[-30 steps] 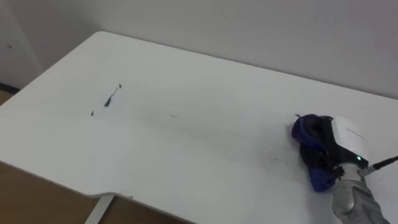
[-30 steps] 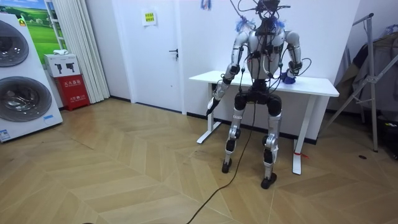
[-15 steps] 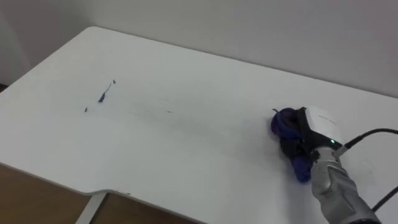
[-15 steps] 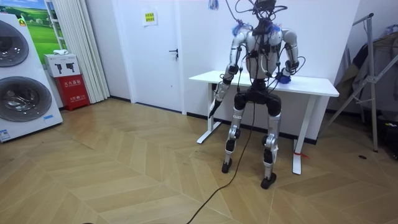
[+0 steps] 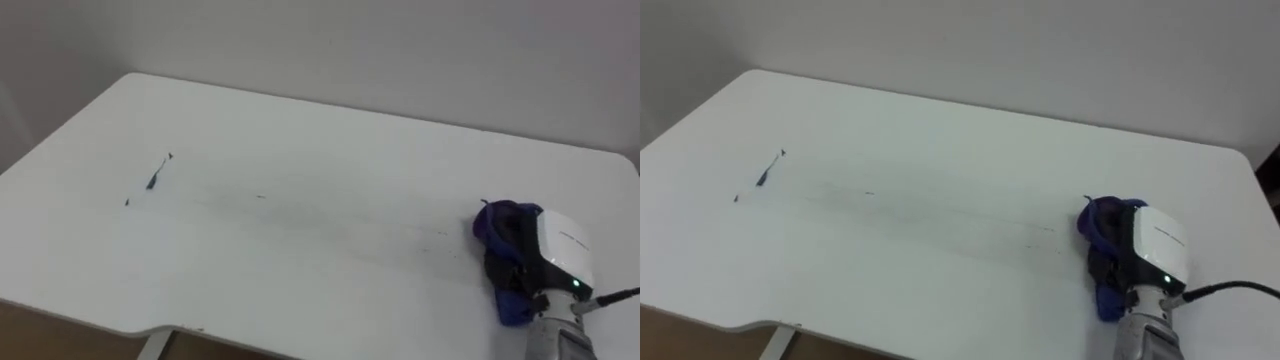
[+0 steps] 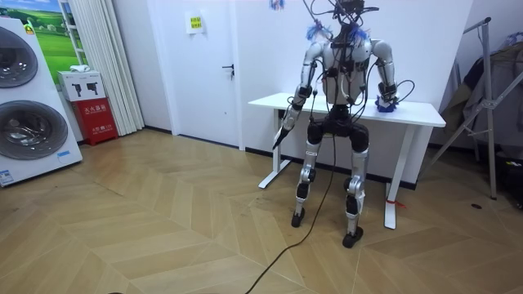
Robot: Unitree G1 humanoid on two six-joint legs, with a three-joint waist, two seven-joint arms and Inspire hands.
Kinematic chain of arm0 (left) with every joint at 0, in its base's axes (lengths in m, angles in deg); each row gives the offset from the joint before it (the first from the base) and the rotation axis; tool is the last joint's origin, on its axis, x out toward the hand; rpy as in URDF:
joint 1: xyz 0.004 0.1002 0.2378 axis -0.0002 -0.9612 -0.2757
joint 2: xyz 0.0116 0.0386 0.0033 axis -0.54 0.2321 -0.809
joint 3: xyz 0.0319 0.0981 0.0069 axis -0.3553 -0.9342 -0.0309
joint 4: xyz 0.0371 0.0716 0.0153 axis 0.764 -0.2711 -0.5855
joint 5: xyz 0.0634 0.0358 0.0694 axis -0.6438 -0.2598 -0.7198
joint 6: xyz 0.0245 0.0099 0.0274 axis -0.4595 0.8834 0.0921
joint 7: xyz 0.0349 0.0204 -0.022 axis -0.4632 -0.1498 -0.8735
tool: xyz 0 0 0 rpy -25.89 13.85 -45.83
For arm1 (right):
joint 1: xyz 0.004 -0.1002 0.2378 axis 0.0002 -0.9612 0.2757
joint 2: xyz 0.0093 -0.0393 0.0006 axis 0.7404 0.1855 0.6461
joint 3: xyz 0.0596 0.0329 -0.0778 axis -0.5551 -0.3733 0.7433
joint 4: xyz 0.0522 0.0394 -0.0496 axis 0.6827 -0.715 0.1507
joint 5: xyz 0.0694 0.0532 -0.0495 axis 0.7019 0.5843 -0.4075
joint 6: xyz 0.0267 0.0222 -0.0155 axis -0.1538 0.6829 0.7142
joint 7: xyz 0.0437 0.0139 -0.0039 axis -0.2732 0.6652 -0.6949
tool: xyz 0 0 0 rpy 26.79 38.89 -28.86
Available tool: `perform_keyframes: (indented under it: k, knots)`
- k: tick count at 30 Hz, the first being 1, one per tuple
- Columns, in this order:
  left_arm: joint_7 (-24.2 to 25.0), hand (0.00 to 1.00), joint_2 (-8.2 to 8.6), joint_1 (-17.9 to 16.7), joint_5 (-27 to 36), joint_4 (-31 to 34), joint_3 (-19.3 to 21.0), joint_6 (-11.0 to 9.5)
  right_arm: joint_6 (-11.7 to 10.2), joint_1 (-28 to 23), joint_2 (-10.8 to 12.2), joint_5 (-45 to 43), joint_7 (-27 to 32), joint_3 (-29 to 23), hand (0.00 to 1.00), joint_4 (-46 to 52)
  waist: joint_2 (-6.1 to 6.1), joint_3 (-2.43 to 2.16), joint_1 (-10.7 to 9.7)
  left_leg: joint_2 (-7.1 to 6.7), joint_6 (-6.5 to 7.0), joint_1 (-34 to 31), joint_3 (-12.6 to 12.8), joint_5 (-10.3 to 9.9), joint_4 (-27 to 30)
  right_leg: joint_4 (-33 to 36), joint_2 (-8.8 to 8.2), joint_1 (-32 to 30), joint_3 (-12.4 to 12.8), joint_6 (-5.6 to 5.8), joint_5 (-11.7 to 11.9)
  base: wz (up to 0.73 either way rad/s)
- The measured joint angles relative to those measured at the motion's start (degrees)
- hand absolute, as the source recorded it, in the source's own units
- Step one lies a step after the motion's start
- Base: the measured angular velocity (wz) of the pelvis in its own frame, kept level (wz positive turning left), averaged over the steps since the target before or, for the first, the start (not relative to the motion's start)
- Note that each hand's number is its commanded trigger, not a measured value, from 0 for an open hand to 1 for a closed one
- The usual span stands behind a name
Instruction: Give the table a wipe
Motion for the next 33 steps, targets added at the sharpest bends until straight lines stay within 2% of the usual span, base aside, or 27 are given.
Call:
perform_keyframes:
  k: [10, 14, 23, 29, 33]
  knots:
    - [-1.5, 0.00, 0.06, 0.4, 0.7, 0.0, -0.1, -0.1, -0.3, 0.0, 0.9, 1.4, 0.2, -1.5, 0.00, -0.2, 0.13, -0.05, -0.1, 0.03, 0.02, 0.0, -0.1, 0.0, 0.0, 0.1, 0.00, 0.2, 0.0, 0.00, 0.0, 0.00]
    - [-2.2, 0.00, 0.08, 0.5, 3.9, -0.1, -0.2, -0.1, -1.2, 0.0, 1.2, 1.7, 0.2, -1.9, 0.00, -0.2, 0.16, -0.05, -0.6, 0.03, 0.00, 0.0, -0.1, -0.1, -0.3, 0.1, 0.01, 0.2, -0.1, 0.00, 0.0, 0.00]
    - [-3.0, 0.00, 0.36, 0.7, 10.6, 0.0, -0.9, -2.4, -2.2, -0.5, 1.5, 4.1, -1.9, -3.0, 0.00, 4.0, 0.10, 0.00, -1.5, 0.05, 0.02, 0.1, 0.5, -0.1, -0.8, 0.2, 0.02, -0.7, 0.2, 0.00, 0.0, -0.03]
    - [-2.9, 0.00, 0.43, 1.3, 10.6, 0.4, -0.7, -3.9, -1.7, -2.2, 1.8, 4.6, -6.1, -4.9, 0.00, 11.8, -0.08, 0.05, -2.5, 0.05, 0.04, -1.2, 0.6, 0.0, -0.9, 0.5, 0.06, -3.1, 1.2, -0.01, 0.0, -0.09]
    - [-2.4, 0.00, 0.48, 1.7, 10.6, -0.4, -0.6, -6.4, -1.9, -2.2, 1.8, 4.2, -6.5, -8.5, 0.00, 14.2, -0.27, 0.75, -3.9, 0.07, 0.05, -0.8, 1.8, 0.0, -1.0, 0.4, 0.08, -3.6, 2.7, -0.01, 0.0, -0.17]
